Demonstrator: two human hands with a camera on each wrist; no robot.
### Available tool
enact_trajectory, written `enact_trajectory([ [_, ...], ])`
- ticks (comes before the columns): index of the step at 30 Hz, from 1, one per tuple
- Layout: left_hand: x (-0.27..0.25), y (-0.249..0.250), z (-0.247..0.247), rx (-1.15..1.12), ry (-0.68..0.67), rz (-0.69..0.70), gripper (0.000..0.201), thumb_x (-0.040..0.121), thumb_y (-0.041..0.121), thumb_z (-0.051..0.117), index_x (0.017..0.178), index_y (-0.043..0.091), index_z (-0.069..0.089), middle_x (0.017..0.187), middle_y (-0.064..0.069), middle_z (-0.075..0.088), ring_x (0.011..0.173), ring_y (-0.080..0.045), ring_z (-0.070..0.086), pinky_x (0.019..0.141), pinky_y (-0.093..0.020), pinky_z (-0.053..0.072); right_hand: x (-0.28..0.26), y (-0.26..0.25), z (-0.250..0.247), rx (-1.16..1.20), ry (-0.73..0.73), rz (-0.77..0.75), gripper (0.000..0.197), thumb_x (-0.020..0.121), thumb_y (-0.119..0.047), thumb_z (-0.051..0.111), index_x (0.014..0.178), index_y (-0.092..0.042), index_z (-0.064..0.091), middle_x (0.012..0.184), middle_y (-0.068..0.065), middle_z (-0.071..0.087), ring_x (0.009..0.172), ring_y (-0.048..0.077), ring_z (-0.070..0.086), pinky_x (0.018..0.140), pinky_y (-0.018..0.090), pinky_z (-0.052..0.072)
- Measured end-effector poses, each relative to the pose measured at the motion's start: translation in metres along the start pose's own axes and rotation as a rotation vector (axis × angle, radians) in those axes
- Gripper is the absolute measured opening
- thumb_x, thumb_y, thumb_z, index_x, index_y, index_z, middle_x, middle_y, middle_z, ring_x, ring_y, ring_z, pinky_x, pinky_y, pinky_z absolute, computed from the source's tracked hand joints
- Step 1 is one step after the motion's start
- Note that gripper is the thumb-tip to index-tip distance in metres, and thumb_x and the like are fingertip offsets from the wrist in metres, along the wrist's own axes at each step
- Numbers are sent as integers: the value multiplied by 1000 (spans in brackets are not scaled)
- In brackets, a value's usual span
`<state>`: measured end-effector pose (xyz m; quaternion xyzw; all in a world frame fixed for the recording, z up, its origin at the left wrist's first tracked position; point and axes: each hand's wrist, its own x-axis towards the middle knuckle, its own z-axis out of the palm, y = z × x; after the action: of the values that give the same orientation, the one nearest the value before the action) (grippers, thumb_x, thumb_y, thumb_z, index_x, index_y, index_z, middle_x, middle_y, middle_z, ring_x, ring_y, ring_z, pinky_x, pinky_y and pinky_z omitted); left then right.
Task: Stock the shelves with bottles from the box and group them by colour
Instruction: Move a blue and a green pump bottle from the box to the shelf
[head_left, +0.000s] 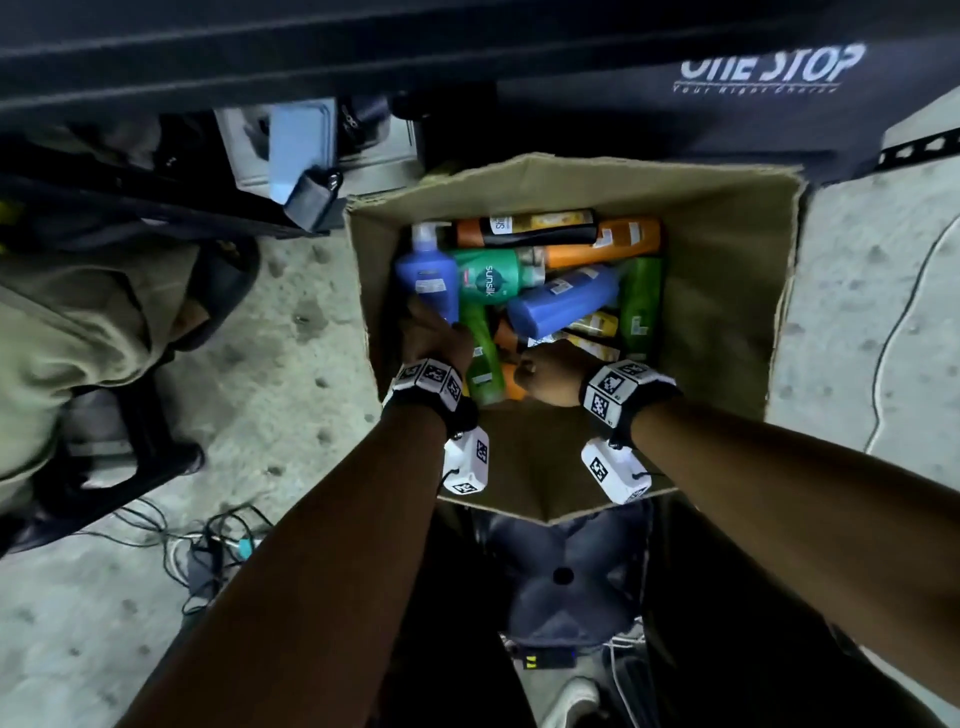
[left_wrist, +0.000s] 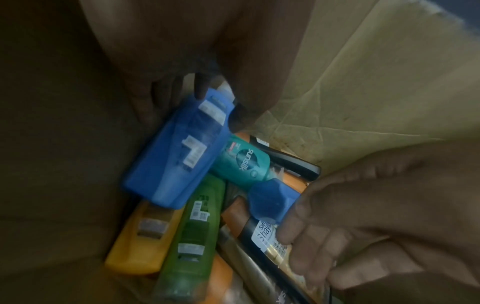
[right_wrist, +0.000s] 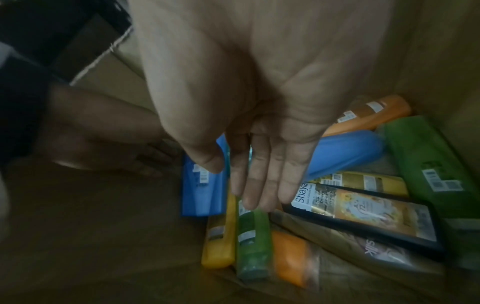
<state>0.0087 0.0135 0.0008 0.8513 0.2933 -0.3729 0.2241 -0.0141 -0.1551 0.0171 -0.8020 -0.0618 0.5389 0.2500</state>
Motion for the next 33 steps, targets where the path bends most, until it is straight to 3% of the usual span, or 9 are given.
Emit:
enact_trajectory([
  [4, 22, -7, 20, -49, 59, -19, 99, 88, 26, 66, 160, 13, -1, 158, -19, 29, 141, -38, 38, 116, -46, 33, 21, 17, 15, 5, -19, 76, 14, 103, -26, 50, 95, -17, 58, 74, -1, 51, 65, 12, 50, 57, 20, 31],
  [8, 37, -11, 38, -20, 158, -23, 89, 96, 29, 59, 160, 7, 1, 161, -23, 26, 146, -38, 32, 119, -43, 25, 33, 25, 17, 49, 7, 58, 38, 98, -21, 60, 133, -4, 58, 119, 21, 63, 113, 34, 61, 82, 23, 32],
  [10, 51, -15, 41, -27, 155, -6, 92, 94, 31, 63, 160, 5, 5, 163, -22, 21, 149, -36, 26, 120, -40, 17, 42, 27, 17, 48, 31, 60, 13, 102, -22, 53, 104, -15, 64, 88, 13, 61, 89, 34, 63, 68, 23, 34],
  [12, 67, -22, 42, -52, 114, 14, 99, 88, 37, 70, 160, 6, 9, 163, -20, 22, 149, -33, 26, 120, -38, 19, 53, 29, 17, 50, 59, 86, 25, 105, -25, 44, 81, -22, 50, 70, 5, 52, 66, 27, 56, 53, 27, 32],
  [17, 79, -29, 41, -220, 46, 68, 71, 75, 33, 86, 136, 12, 55, 132, -13, 61, 120, -29, 60, 97, -33, 45, 67, 28, 12, 33, 76, 132, 18, 105, -27, 42, 93, -17, 50, 80, 5, 57, 61, 12, 51, 51, 26, 33],
  [22, 48, -15, 38, -457, 100, 57, 81, 69, 14, 90, 139, 6, 49, 133, -13, 62, 118, -24, 61, 100, -34, 48, 80, 15, 2, 100, 178, 179, 28, 102, -33, 48, 106, -12, 66, 110, 16, 69, 100, 34, 66, 79, 38, 53],
  [26, 24, -19, 42, -659, 159, 53, 76, 72, 3, 85, 139, 8, 47, 117, -5, 66, 95, -15, 63, 71, -10, 48, 94, -1, -7, 231, 391, 292, 42, 101, -27, 51, 131, 2, 52, 133, 23, 55, 121, 39, 54, 90, 37, 43],
  [29, 19, -26, 39, -689, 168, 50, 75, 76, 3, 83, 141, 9, 46, 115, -2, 65, 95, -14, 63, 74, -14, 48, 103, -9, -8, 217, 476, 416, 65, 98, -39, 54, 147, -1, 33, 148, 23, 34, 136, 43, 35, 103, 48, 40],
  [33, 23, -31, 33, -650, 237, 79, 69, 76, 5, 84, 137, 4, 51, 113, -1, 62, 88, 2, 57, 66, 3, 39, 123, 7, -15, 89, 430, 500, 83, 89, -57, 61, 151, -11, 29, 147, 19, 33, 138, 42, 27, 110, 52, 30],
])
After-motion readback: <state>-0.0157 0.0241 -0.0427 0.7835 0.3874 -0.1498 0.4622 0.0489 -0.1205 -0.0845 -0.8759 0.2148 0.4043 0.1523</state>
